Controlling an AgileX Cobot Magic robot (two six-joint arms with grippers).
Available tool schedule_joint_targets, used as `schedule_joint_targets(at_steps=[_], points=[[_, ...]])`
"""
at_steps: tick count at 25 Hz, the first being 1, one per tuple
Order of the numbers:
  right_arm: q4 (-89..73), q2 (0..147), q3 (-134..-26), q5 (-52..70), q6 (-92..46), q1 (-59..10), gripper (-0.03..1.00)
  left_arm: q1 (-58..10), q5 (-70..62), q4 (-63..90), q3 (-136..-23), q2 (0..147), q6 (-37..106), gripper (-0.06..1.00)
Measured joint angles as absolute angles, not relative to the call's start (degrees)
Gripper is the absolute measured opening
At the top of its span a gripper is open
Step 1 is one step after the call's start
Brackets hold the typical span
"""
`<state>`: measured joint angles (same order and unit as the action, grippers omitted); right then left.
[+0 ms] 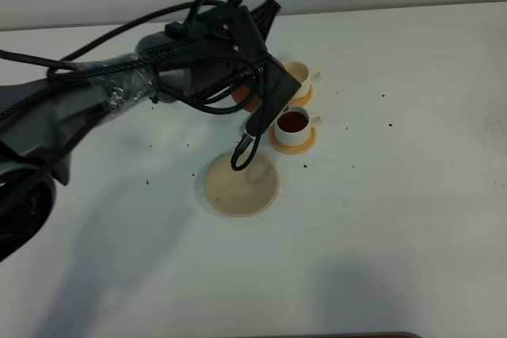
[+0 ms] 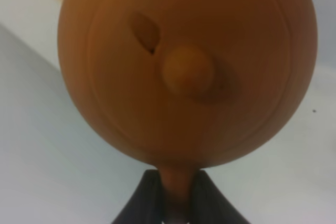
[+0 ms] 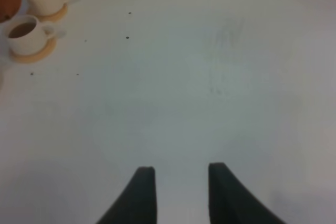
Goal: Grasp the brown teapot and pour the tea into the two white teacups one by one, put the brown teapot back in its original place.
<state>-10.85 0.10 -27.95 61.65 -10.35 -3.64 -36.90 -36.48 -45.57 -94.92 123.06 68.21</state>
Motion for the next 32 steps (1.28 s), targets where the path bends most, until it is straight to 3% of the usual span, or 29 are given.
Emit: schedule_joint_targets(at_steps=[16, 32], points=[[-10.9, 0.1, -27.9, 61.7, -10.3, -3.6, 0.24, -33.7, -53.2, -27.2, -95.0, 117.0, 55.6, 0.11], [-10.9, 0.1, -27.9, 61.7, -10.3, -3.6, 0.24, -29.4, -47.7, -17.3, -88.1, 118.4, 42.8, 0.11]])
